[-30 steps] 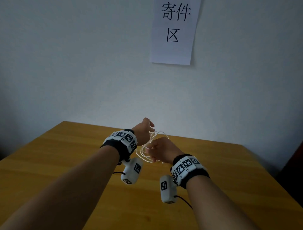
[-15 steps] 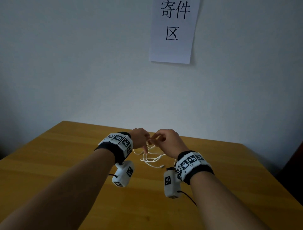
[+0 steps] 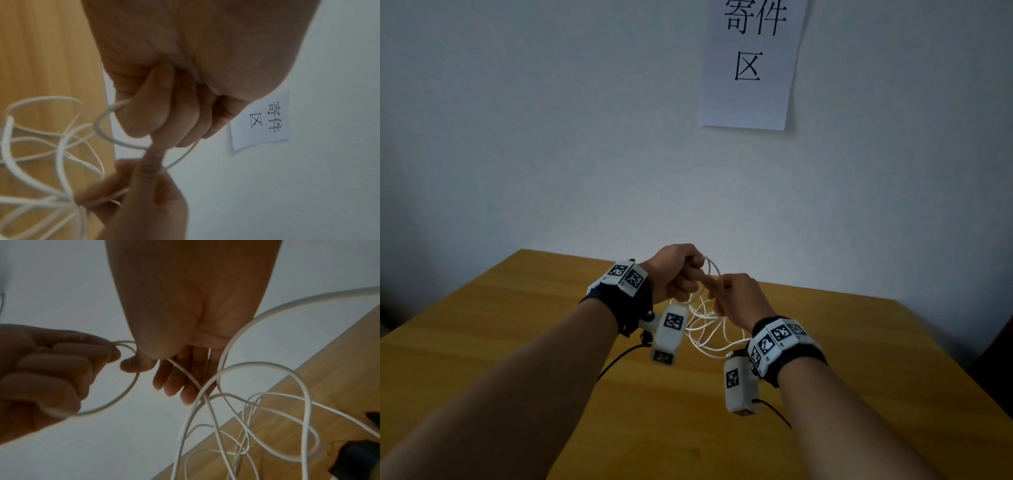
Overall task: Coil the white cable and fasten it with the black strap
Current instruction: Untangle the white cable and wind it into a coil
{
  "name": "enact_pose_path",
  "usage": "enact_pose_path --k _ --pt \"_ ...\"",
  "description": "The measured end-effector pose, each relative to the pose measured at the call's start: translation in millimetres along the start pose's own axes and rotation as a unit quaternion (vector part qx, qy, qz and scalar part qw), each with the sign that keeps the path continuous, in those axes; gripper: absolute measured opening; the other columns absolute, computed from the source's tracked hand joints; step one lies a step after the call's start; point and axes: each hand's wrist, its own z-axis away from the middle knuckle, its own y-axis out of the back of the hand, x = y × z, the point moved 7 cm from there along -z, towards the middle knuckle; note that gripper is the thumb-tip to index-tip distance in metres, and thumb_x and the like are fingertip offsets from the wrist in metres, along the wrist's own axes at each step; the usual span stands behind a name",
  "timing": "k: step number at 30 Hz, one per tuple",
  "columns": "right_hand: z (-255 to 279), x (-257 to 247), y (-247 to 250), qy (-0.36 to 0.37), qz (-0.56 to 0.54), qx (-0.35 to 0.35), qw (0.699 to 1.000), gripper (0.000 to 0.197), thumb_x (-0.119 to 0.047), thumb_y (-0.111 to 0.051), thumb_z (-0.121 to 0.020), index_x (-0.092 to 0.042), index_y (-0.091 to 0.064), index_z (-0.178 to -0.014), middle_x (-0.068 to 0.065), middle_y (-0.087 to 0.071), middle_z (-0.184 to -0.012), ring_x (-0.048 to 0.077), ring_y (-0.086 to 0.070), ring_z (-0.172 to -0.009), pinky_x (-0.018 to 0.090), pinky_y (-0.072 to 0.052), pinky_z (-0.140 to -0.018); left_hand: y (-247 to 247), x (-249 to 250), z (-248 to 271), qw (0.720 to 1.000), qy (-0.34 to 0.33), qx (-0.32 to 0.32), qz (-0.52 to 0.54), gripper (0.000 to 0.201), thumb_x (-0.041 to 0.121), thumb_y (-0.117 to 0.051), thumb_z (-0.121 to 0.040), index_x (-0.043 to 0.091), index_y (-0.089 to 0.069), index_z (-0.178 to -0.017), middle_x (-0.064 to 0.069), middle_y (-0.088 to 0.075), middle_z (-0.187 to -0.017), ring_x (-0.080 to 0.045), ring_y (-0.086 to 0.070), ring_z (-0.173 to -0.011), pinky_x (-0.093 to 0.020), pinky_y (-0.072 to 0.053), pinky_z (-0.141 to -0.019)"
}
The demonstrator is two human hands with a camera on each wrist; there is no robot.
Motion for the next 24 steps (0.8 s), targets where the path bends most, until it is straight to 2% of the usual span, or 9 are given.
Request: enact_pose_path --k 3,7,9,11,14,15,17,20,24 --pt "-2 -2 -5 0.024 0.03 -0.005 0.999 0.051 -0.055 -0.056 -0.098 -0.008 -0.069 -0.082 0.002 -0.072 -0.072 0.003 -0.059 -0.056 0.021 -0.04 -0.056 -1 8 -2 0.994 -0.04 -0.006 0.102 0.031 0.015 -0.033 -0.091 0.019 -0.038 -0.06 0.005 -0.02 -0.056 -0.01 -0.017 -0.042 -0.019 -0.016 -0.039" --pt "-3 -6 -11 0.054 0.075 -0.017 0.996 0.017 -0.031 -0.066 -0.091 -0.024 -0.063 -0.076 -0.013 -0.062 -0.068 -0.005 -0.057 -0.058 0.014 -0.038 -0.056 -10 25 2 0.967 -0.095 -0.04 0.235 0.028 0.016 -0.031 -0.094 0.019 -0.041 -0.067 0.006 -0.028 -0.051 -0.011 -0.024 -0.04 -0.023 -0.021 -0.047" --pt "-2 1 -19 0.026 0.064 -0.044 0.997 0.005 -0.021 -0.067 -0.087 -0.019 -0.071 -0.091 -0.009 -0.07 -0.078 0.001 -0.067 -0.068 0.015 -0.049 -0.061 -11 41 5 0.946 -0.136 -0.05 0.289 0.03 0.016 -0.029 -0.096 0.019 -0.04 -0.069 0.005 -0.033 -0.051 -0.013 -0.03 -0.04 -0.023 -0.03 -0.05" --pt "1 11 -26 0.0 0.056 -0.059 0.997 0.017 -0.016 -0.068 -0.086 -0.013 -0.072 -0.103 0.0 -0.077 -0.089 0.009 -0.073 -0.074 0.019 -0.056 -0.066 -6 59 8 0.928 -0.183 -0.039 0.321 0.031 0.017 -0.028 -0.097 0.018 -0.041 -0.07 0.003 -0.041 -0.052 -0.016 -0.041 -0.044 -0.028 -0.04 -0.059" --pt "5 16 -34 0.0 0.027 -0.064 0.998 0.013 -0.015 -0.065 -0.093 -0.01 -0.071 -0.104 0.002 -0.078 -0.081 -0.001 -0.067 -0.057 0.016 -0.057 -0.062 3 75 13 0.925 -0.238 -0.003 0.296 0.032 0.019 -0.032 -0.1 0.016 -0.046 -0.072 -0.004 -0.065 -0.068 -0.027 -0.068 -0.071 -0.04 -0.052 -0.081" --pt "6 15 -35 0.003 0.018 -0.057 0.998 0.013 -0.018 -0.062 -0.097 -0.01 -0.069 -0.104 0.002 -0.077 -0.079 0.0 -0.066 -0.056 0.018 -0.059 -0.063 5 75 13 0.931 -0.247 0.0 0.27 0.031 0.019 -0.033 -0.101 0.016 -0.047 -0.073 -0.01 -0.072 -0.082 -0.031 -0.071 -0.086 -0.044 -0.052 -0.088" --pt "6 9 -35 0.007 0.01 -0.035 0.999 0.019 -0.026 -0.053 -0.103 -0.011 -0.063 -0.109 0.002 -0.075 -0.081 0.006 -0.067 -0.062 0.027 -0.06 -0.069 3 73 13 0.946 -0.253 -0.01 0.202 0.029 0.02 -0.034 -0.101 0.017 -0.047 -0.076 -0.02 -0.071 -0.111 -0.035 -0.066 -0.11 -0.048 -0.046 -0.102" --pt "7 -3 -34 0.014 0.054 -0.027 0.998 0.032 -0.037 -0.038 -0.108 -0.011 -0.056 -0.115 0.008 -0.072 -0.099 0.021 -0.066 -0.084 0.037 -0.05 -0.075 5 62 9 0.952 -0.254 0.005 0.173 0.025 0.024 -0.03 -0.103 0.019 -0.045 -0.083 -0.02 -0.066 -0.125 -0.032 -0.062 -0.119 -0.048 -0.036 -0.111" --pt "15 -16 -40 0.035 0.09 -0.092 0.991 0.022 -0.03 -0.036 -0.108 -0.017 -0.049 -0.095 0.01 -0.067 -0.098 0.023 -0.057 -0.084 0.034 -0.04 -0.076 9 54 4 0.955 -0.258 0.053 0.141 0.019 0.025 -0.031 -0.102 0.019 -0.044 -0.09 -0.014 -0.069 -0.121 -0.025 -0.064 -0.117 -0.05 -0.033 -0.111"
